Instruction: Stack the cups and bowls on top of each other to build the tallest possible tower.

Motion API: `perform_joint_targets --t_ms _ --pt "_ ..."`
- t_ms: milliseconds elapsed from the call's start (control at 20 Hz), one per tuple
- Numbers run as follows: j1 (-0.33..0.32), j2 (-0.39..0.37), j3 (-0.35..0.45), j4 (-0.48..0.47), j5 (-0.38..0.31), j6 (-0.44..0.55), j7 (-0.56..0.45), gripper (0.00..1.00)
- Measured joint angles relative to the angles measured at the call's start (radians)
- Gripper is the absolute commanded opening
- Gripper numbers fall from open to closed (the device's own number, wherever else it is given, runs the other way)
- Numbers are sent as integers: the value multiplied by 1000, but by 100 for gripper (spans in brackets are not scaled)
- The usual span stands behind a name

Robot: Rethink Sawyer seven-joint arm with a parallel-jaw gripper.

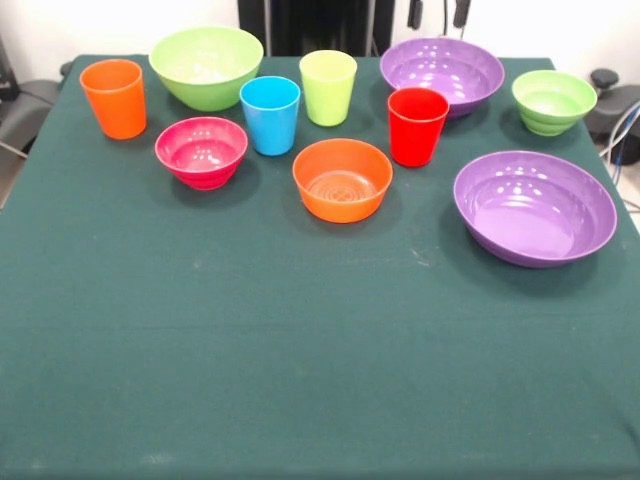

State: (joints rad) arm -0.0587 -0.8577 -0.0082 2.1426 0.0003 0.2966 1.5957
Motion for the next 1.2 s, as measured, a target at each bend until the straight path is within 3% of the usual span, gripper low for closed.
perform_joint_targets --t_ms 550,1200 --pt "0 96 4 -1 1 -94 8 100" --pt "-10 107 8 -1 1 -94 30 100"
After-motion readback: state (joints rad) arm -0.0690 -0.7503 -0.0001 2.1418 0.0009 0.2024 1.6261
